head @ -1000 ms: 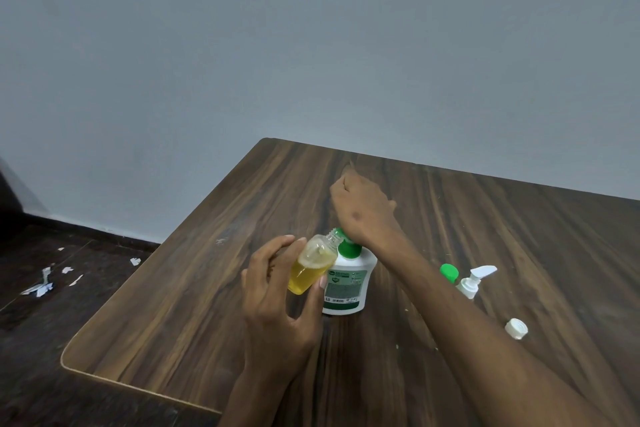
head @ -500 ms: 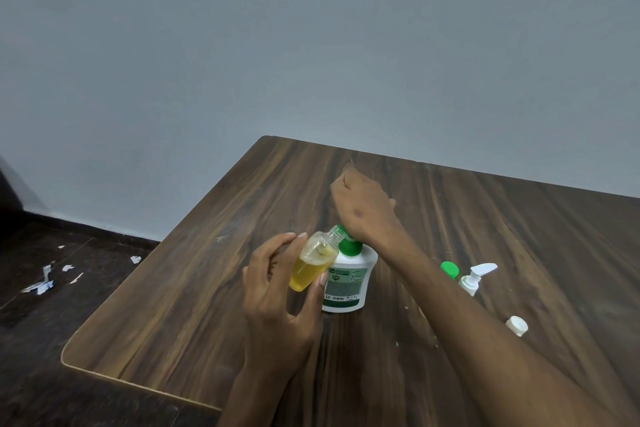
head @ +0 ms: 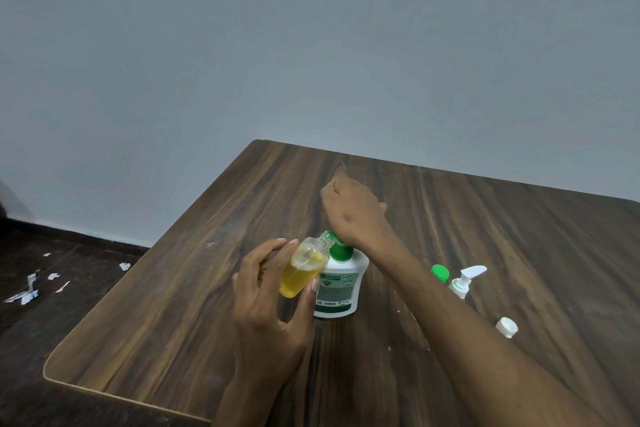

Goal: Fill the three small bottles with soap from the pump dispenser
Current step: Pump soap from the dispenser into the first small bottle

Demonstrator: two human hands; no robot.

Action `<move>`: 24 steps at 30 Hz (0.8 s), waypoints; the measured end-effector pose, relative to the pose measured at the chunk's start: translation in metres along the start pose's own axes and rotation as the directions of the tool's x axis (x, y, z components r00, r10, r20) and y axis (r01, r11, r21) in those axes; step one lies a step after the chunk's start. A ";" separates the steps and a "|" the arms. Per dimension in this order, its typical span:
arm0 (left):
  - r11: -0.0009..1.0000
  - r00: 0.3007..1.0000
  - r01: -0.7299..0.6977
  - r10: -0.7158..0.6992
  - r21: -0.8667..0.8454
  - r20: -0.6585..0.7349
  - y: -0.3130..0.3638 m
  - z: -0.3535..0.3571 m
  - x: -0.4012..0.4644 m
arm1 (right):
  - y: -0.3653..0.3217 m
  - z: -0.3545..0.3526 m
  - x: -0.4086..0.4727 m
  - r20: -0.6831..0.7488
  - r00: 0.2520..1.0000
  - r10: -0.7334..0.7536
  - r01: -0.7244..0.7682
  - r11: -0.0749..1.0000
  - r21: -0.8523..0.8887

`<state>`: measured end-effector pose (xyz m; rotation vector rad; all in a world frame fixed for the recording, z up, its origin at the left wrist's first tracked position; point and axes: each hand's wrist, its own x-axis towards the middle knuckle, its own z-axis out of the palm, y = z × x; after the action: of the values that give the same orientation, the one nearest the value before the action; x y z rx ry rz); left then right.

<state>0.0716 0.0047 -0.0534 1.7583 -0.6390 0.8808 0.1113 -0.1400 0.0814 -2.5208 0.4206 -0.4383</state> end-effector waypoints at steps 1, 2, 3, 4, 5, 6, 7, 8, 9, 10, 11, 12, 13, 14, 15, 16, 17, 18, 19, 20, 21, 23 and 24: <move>1.000 1.000 -0.001 0.001 -0.003 -0.005 0.001 0.000 0.000 | 0.000 -0.001 0.000 -0.012 1.000 -0.003 0.003 1.000 -0.001; 1.000 1.000 -0.002 0.002 -0.003 -0.010 0.000 0.000 0.000 | 0.000 -0.001 0.000 -0.024 1.000 -0.008 0.008 1.000 0.005; 1.000 1.000 -0.002 0.002 -0.001 -0.012 0.000 0.001 0.000 | 0.000 -0.001 0.000 -0.026 1.000 -0.010 0.010 1.000 0.008; 1.000 1.000 0.001 -0.001 0.003 -0.011 0.000 0.001 0.000 | 0.000 -0.001 0.000 -0.011 1.000 -0.006 0.006 1.000 0.008; 1.000 1.000 0.003 -0.003 0.004 -0.009 0.000 0.001 -0.001 | 0.000 -0.001 -0.001 0.004 1.000 -0.004 0.004 1.000 0.004; 1.000 1.000 0.003 -0.003 0.005 -0.006 0.000 0.001 -0.001 | -0.001 -0.001 -0.001 0.012 1.000 -0.001 0.001 1.000 0.000; 1.000 1.000 0.003 -0.003 0.005 -0.003 0.000 0.000 -0.001 | 0.000 -0.001 -0.001 0.008 1.000 -0.005 0.005 1.000 -0.004; 1.000 1.000 0.001 -0.001 0.006 -0.003 0.000 0.000 -0.001 | -0.001 -0.001 -0.001 -0.004 1.000 -0.011 0.011 1.000 -0.006; 1.000 1.000 0.001 -0.001 0.007 -0.005 0.000 0.000 0.000 | -0.001 -0.002 -0.001 -0.017 1.000 -0.016 0.015 1.000 -0.010; 1.000 1.000 0.000 0.000 0.008 -0.007 0.000 0.000 0.000 | -0.001 -0.002 -0.001 -0.017 1.000 -0.015 0.014 1.000 -0.007; 1.000 1.000 0.000 0.000 0.009 -0.009 0.000 0.001 0.000 | 0.000 -0.002 -0.001 -0.005 1.000 -0.013 0.013 1.000 -0.007; 1.000 1.000 0.000 0.000 0.009 -0.010 0.001 0.001 0.000 | 0.000 -0.001 -0.001 0.008 1.000 -0.009 0.009 1.000 -0.007; 1.000 1.000 0.001 -0.001 0.008 -0.010 0.001 0.000 -0.001 | 0.000 -0.001 -0.001 0.014 1.000 -0.007 0.007 1.000 -0.008; 1.000 1.000 0.003 -0.003 0.008 -0.011 0.001 0.000 -0.001 | 0.001 0.000 0.000 0.006 1.000 -0.013 0.013 1.000 -0.004; 1.000 1.000 0.005 -0.005 0.007 -0.011 0.002 0.000 0.000 | 0.000 0.000 0.000 -0.008 1.000 -0.019 0.019 1.000 0.000; 1.000 1.000 0.007 -0.007 0.009 -0.010 0.002 0.000 0.000 | 0.000 0.000 0.000 -0.022 1.000 -0.022 0.022 1.000 0.004; 1.000 1.000 0.009 -0.009 0.011 -0.009 0.001 0.000 0.000 | 0.000 0.000 0.001 -0.027 0.999 -0.020 0.020 1.000 0.006; 1.000 1.000 0.011 -0.011 0.013 -0.007 0.001 0.000 0.000 | 0.000 0.001 0.001 -0.021 1.000 -0.015 0.015 1.000 0.004; 1.000 1.000 0.013 -0.013 0.015 -0.004 0.001 0.001 0.000 | 0.000 0.001 0.001 -0.014 1.000 -0.011 0.011 1.000 -0.001; 1.000 1.000 0.011 -0.011 0.015 -0.003 0.001 0.001 -0.001 | 0.000 0.001 0.000 -0.010 1.000 -0.010 0.010 1.000 -0.008; 1.000 1.000 0.008 -0.008 0.013 -0.004 0.001 0.001 -0.001 | 0.000 0.000 0.000 -0.016 1.000 -0.019 0.019 1.000 -0.013; 1.000 1.000 0.005 -0.005 0.003 -0.005 0.001 0.000 0.000 | 0.000 0.000 0.000 -0.030 0.999 -0.031 0.031 0.999 -0.012; 1.000 1.000 0.005 -0.005 0.000 -0.004 0.001 0.000 0.000 | 0.000 0.000 0.001 -0.031 0.999 -0.028 0.028 1.000 -0.007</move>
<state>0.0713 0.0041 -0.0531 1.7571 -0.6322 0.8807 0.1117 -0.1400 0.0821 -2.5319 0.3996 -0.4883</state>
